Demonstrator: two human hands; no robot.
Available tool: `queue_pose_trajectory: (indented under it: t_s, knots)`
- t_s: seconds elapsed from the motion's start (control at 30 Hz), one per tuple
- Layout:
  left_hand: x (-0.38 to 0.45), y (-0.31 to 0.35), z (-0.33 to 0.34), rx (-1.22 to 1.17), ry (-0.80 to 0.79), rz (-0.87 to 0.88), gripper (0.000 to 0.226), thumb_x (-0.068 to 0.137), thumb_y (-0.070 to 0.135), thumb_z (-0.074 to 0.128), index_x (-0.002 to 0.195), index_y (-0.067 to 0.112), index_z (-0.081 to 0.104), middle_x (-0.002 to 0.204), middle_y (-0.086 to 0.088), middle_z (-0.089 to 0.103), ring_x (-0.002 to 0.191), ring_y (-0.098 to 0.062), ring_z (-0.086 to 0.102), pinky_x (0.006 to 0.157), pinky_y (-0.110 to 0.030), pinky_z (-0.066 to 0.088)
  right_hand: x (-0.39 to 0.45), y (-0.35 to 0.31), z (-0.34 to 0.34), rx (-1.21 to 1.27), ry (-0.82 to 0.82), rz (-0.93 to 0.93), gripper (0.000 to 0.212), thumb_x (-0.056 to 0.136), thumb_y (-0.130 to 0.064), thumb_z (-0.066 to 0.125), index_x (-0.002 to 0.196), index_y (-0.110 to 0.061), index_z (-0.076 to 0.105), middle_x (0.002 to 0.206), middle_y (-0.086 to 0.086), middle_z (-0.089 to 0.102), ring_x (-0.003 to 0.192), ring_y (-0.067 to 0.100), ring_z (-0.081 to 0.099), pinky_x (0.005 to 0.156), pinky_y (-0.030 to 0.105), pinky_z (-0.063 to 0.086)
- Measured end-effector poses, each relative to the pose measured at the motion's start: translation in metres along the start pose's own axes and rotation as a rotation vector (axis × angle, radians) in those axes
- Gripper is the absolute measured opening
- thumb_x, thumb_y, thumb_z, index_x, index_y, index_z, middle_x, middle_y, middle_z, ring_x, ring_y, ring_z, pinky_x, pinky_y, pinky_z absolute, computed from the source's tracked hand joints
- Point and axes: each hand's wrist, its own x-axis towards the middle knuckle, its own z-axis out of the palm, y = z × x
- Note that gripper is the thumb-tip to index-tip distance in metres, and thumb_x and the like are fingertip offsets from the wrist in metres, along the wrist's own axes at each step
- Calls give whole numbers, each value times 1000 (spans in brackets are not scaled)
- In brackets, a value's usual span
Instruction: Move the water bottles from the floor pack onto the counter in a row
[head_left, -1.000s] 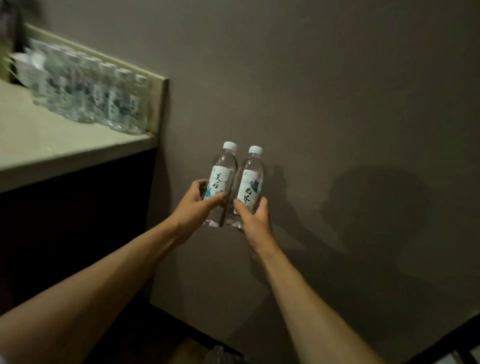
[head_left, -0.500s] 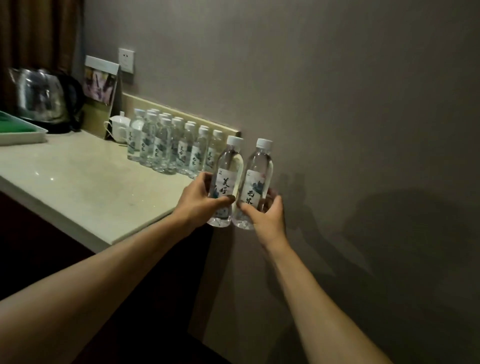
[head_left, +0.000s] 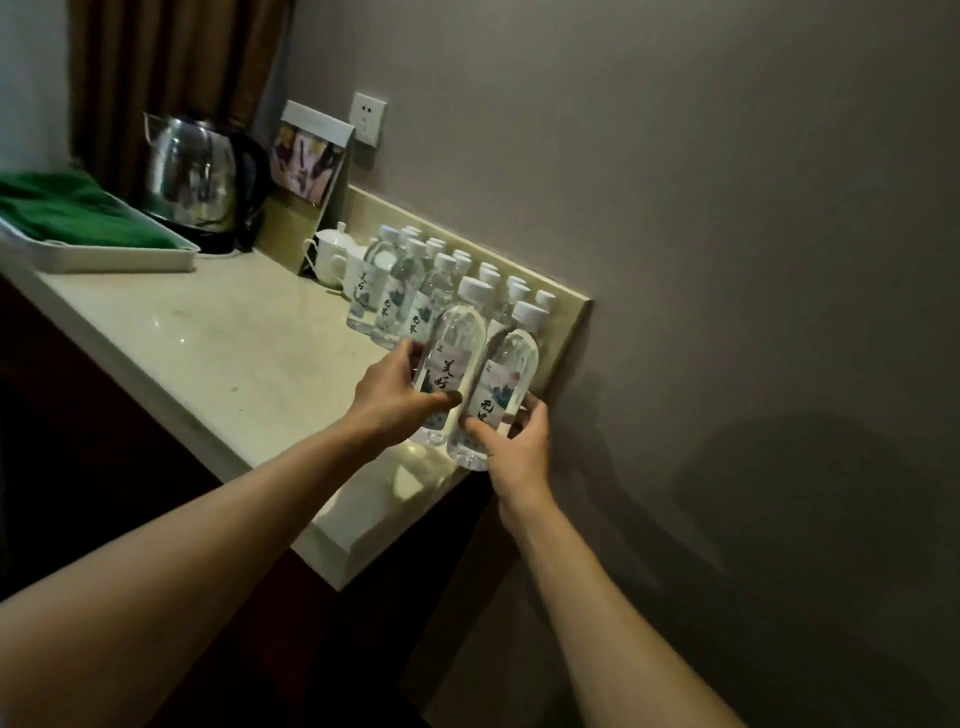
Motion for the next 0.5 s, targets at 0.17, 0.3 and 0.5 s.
queue_pose_trajectory:
  t_s: [0.17, 0.3, 0.5]
  knots:
    - [45, -18, -2, 9, -28, 16, 59, 72, 17, 84, 121, 19, 51, 107, 5, 63, 96, -15, 63, 87, -43, 56, 44, 21, 27, 3, 12, 14, 65, 69, -4, 80, 121, -20, 45, 106, 2, 68, 96, 17, 68, 78, 33, 58]
    - [83, -35, 3, 35, -46, 23, 57, 74, 15, 82, 121, 17, 50, 113, 1, 63, 96, -15, 61, 86, -38, 56, 81, 38, 46, -25, 57, 36, 64, 66, -9, 80, 119, -21, 47, 108, 3, 68, 98, 20, 68, 86, 47, 57]
    - [134, -57, 19, 47, -98, 22, 60, 71, 11, 84, 121, 15, 50, 116, -4, 63, 101, -18, 63, 88, -40, 56, 123, 53, 58, -98, 124, 61, 62, 74, -9, 77, 125, -21, 43, 117, 4, 64, 103, 19, 65, 88, 46, 56]
